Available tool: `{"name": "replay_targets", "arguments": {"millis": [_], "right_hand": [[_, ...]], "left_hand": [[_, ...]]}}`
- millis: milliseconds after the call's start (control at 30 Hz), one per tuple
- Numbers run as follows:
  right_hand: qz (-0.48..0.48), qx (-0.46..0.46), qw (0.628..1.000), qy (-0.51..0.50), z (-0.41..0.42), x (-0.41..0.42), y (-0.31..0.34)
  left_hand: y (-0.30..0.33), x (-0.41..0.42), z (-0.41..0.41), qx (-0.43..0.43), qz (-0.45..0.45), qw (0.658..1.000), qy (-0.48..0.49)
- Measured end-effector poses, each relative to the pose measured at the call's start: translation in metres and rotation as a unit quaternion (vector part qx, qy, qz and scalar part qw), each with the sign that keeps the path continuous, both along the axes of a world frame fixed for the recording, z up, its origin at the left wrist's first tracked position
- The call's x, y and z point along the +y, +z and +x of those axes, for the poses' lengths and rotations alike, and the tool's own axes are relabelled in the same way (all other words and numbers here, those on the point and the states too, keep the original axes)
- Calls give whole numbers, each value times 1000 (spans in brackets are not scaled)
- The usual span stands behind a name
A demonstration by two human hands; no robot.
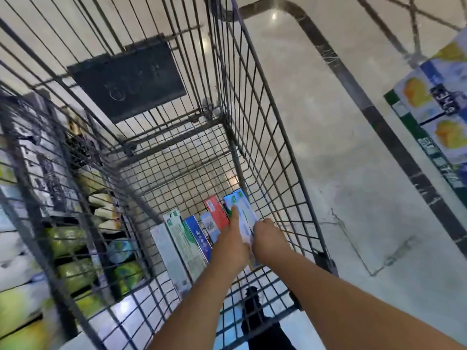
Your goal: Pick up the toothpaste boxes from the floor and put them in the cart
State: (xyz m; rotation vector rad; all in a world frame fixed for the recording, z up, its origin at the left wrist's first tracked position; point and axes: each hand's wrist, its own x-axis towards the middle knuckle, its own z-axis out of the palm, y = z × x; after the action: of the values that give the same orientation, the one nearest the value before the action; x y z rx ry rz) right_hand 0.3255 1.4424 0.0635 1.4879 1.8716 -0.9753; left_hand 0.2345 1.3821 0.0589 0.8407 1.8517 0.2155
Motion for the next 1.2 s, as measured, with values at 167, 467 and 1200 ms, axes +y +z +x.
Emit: {"name": "replay_targets", "arguments": {"millis": [167,467,1200], "right_hand": [[1,23,1000,-15,0,2,4],[4,44,999,6,0,3,53],[136,179,945,237,-61,-12,314]], "left_hand": [[9,3,-3,-4,-18,1000,-17],[54,-11,-35,2,12,1000,-16],[338,-129,-135,135,14,991,15]]}}
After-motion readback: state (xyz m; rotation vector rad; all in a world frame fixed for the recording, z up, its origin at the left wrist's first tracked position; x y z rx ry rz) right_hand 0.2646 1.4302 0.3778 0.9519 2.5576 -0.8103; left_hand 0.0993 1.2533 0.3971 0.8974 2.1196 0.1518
